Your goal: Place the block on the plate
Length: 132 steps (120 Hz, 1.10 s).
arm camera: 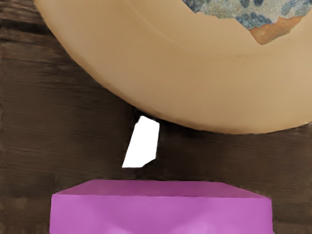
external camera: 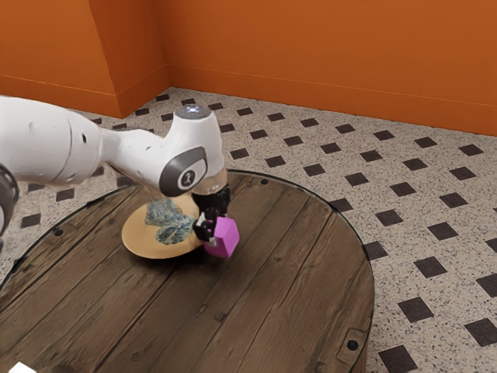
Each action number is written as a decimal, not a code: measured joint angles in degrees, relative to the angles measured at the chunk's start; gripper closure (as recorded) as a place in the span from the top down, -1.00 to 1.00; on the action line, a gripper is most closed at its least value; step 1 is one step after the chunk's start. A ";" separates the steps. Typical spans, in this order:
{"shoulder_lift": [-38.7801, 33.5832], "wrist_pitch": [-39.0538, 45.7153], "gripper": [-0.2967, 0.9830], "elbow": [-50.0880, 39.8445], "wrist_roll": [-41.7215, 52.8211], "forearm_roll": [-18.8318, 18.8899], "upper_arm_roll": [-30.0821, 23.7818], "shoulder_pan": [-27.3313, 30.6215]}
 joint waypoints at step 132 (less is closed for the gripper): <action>-4.50 -3.38 0.45 2.77 19.62 7.11 -15.58 27.44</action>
